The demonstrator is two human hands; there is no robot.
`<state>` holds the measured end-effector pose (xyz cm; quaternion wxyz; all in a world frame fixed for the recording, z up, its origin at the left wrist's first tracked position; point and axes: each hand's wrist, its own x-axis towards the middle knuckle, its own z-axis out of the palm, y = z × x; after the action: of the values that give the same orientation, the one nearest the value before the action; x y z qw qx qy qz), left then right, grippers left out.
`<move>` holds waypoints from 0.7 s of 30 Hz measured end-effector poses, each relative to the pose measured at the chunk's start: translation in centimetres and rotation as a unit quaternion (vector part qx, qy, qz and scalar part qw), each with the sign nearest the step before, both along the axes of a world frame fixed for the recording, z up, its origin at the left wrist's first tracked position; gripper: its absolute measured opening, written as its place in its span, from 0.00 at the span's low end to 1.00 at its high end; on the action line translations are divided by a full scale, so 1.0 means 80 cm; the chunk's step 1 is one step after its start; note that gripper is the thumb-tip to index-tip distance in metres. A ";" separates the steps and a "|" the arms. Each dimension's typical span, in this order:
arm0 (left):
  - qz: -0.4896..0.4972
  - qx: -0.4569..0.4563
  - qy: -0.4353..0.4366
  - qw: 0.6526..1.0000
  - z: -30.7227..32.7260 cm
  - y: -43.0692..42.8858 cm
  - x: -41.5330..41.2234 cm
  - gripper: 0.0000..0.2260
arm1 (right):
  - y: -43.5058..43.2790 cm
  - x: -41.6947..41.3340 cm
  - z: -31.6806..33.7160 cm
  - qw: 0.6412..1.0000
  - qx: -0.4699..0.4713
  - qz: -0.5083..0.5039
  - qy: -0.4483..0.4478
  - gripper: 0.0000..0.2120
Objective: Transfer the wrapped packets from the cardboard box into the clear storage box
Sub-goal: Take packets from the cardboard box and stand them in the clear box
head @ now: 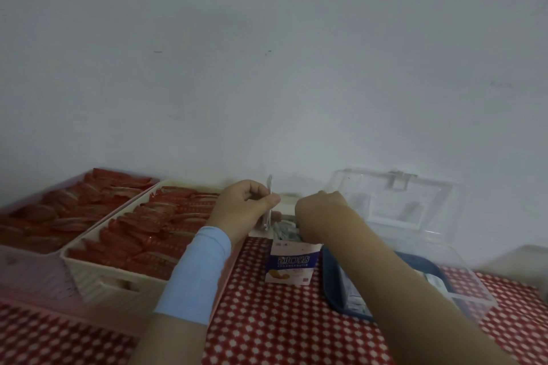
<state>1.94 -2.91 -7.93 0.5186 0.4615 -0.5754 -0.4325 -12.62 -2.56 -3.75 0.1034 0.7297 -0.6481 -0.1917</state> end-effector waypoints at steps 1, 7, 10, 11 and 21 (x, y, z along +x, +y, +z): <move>0.001 -0.004 -0.008 1.000 -0.001 -0.001 0.000 0.07 | -0.001 0.000 -0.001 1.000 0.000 0.002 -0.003 0.06; 0.001 -0.001 0.021 1.000 0.000 0.000 -0.001 0.06 | 0.002 -0.017 0.008 0.992 -0.085 0.025 -0.085 0.05; 0.009 -0.005 0.035 0.999 0.007 0.005 0.000 0.05 | 0.009 -0.036 0.023 0.976 -0.136 0.010 -0.171 0.05; 0.010 -0.005 0.038 0.999 0.009 0.006 -0.001 0.05 | 0.013 -0.042 0.027 0.969 -0.141 0.009 -0.201 0.07; -0.086 0.018 0.085 0.993 0.017 0.012 -0.018 0.06 | 0.051 -0.076 0.002 0.766 -0.154 0.110 -0.615 0.14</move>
<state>0.46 -1.93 -6.61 0.5176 0.3811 -0.5593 -0.5234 -18.70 1.52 -3.61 -0.1855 0.7318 -0.5094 0.4130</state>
